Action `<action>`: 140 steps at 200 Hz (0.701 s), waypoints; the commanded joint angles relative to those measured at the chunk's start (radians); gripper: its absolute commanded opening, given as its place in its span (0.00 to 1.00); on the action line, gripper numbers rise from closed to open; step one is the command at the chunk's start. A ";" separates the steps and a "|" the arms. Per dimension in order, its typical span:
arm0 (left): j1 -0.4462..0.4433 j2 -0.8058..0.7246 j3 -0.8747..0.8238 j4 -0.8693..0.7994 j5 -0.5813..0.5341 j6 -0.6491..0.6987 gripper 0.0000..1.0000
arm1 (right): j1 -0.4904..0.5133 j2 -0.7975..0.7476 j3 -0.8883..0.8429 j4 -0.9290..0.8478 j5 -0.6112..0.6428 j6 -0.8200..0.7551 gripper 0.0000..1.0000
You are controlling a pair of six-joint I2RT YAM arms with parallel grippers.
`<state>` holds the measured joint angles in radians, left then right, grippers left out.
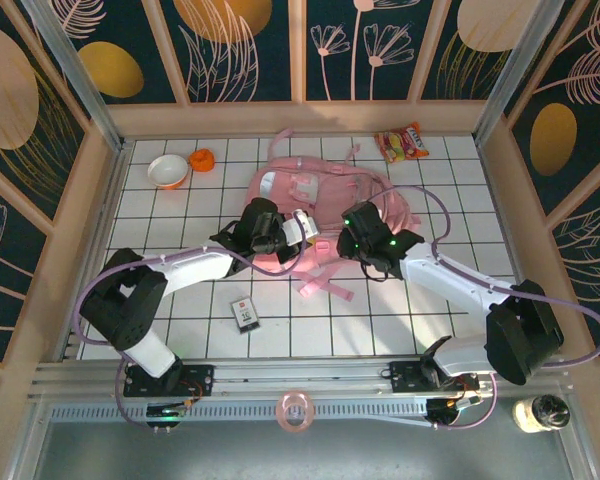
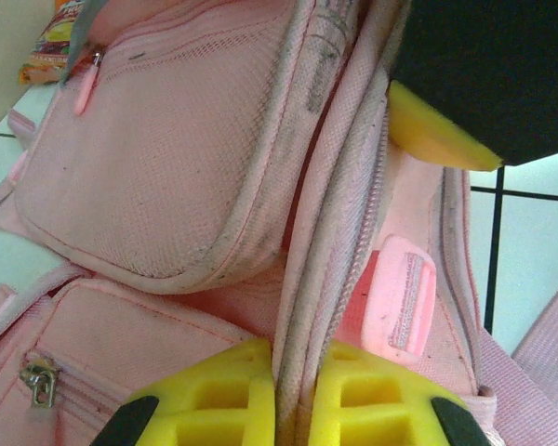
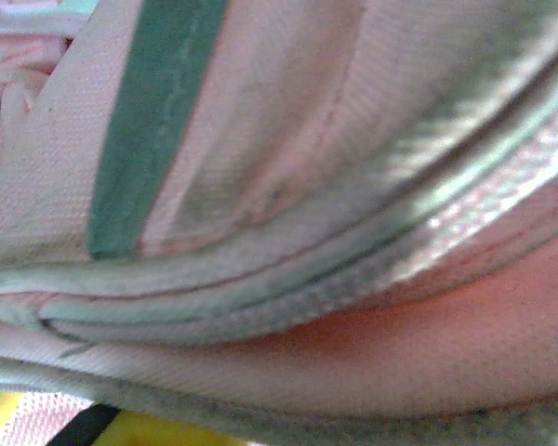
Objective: Pack the student bag
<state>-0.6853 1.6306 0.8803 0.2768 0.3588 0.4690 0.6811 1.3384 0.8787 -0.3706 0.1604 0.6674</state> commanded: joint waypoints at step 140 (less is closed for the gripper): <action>0.175 -0.143 -0.046 -0.269 0.208 0.276 0.00 | -0.177 -0.053 0.019 -0.162 -0.122 -0.331 0.00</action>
<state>-0.5606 1.5471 0.8501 0.1516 0.4870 0.5835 0.5743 1.3258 0.9283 -0.4656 0.0406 0.4332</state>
